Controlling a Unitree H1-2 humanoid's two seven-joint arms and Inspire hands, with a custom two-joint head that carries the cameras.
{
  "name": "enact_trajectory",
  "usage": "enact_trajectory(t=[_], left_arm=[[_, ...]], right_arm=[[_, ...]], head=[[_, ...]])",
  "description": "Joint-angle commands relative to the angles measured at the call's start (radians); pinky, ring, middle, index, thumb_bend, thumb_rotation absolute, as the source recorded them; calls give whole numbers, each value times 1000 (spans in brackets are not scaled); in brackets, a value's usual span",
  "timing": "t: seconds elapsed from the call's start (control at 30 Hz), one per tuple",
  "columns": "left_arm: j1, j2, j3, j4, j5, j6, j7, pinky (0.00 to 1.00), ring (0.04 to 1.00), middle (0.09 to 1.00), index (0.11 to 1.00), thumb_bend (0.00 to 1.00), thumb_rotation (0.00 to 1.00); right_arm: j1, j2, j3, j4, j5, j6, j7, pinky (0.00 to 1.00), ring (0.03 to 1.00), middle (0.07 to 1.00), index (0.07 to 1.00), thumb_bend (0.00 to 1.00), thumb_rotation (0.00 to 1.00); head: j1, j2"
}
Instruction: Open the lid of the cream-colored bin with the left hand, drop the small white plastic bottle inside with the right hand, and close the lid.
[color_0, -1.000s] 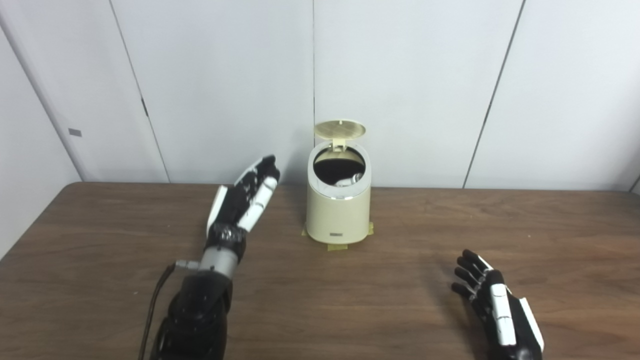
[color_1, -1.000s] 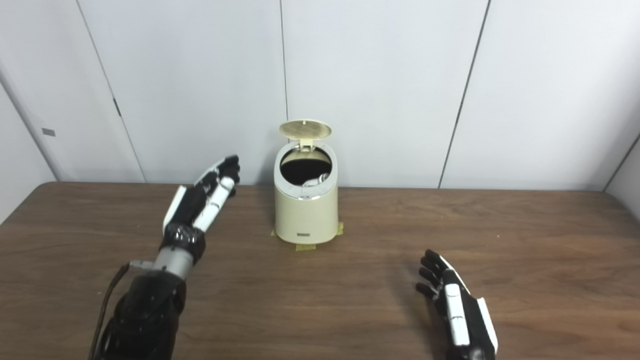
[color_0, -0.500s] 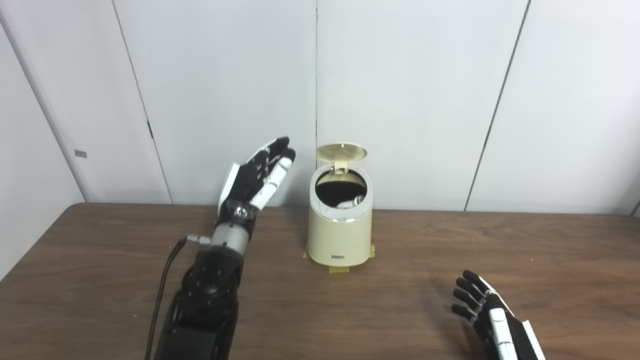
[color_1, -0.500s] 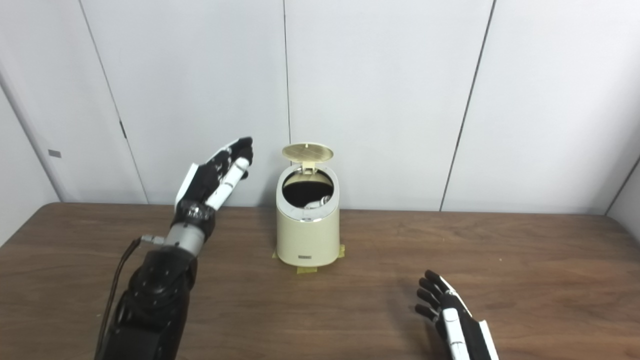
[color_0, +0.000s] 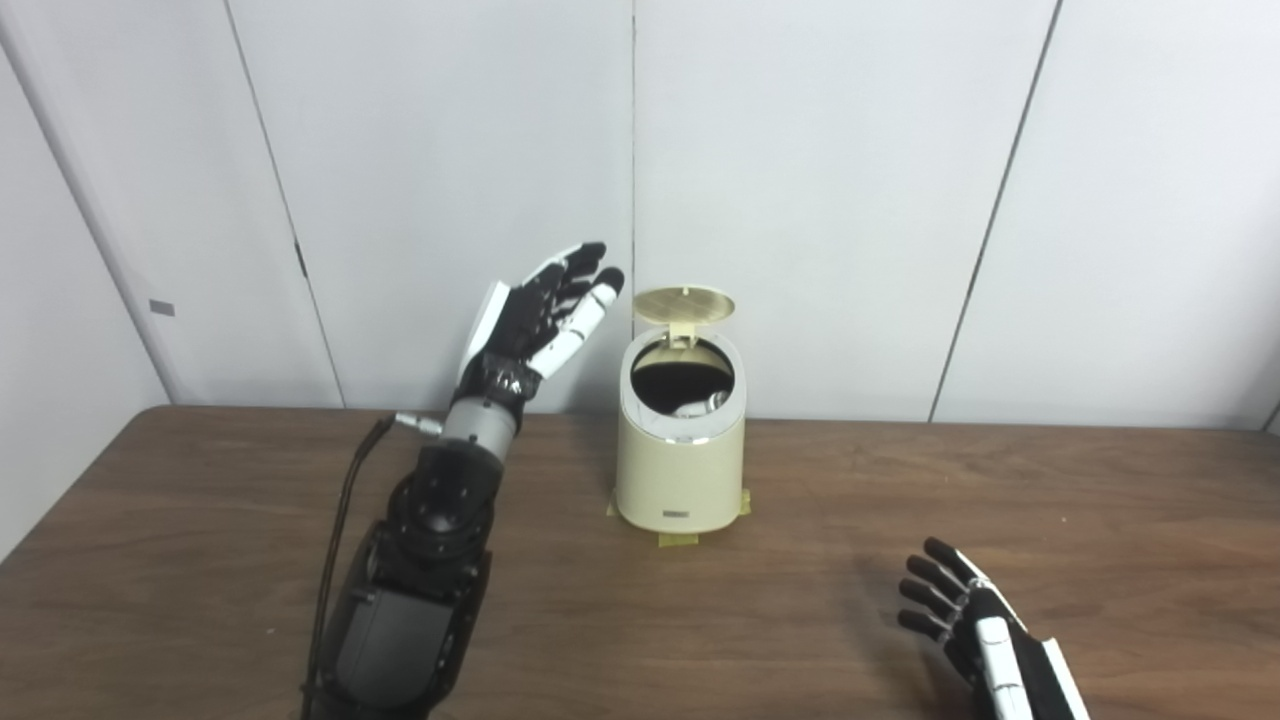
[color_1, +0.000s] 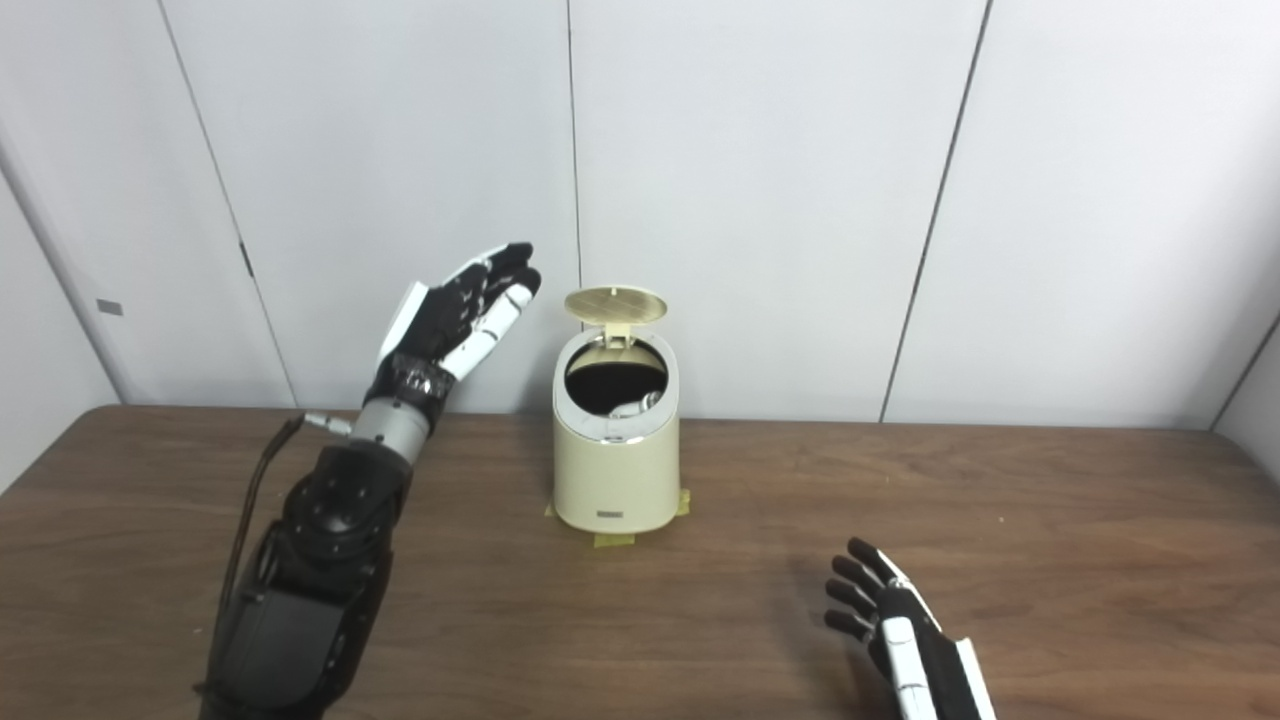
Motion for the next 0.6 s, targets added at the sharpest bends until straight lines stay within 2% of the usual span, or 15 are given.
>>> enact_trajectory(t=[0.0,0.1,0.23,0.33,0.57], left_arm=[[-79,16,-23,-3,49,-28,-10,863,913,915,901,521,727],[-107,37,-69,17,107,-37,-27,858,909,914,902,520,724],[-145,57,-118,48,176,-51,-50,797,875,899,896,530,675],[-181,82,-169,87,238,-71,-77,821,892,910,901,549,719],[-227,102,-235,118,311,-89,-163,828,897,897,889,575,756]], right_arm=[[27,7,18,19,-2,-38,13,723,797,828,866,481,931],[30,8,22,14,3,-30,17,724,798,829,868,483,930],[32,11,24,13,-2,-25,15,728,797,822,865,491,932],[36,13,27,13,-8,-25,13,716,792,814,862,487,938],[42,14,36,12,-23,-21,15,709,793,807,862,470,959]], head=[[1,2],[-2,2],[-4,5],[-6,8],[-11,12]])
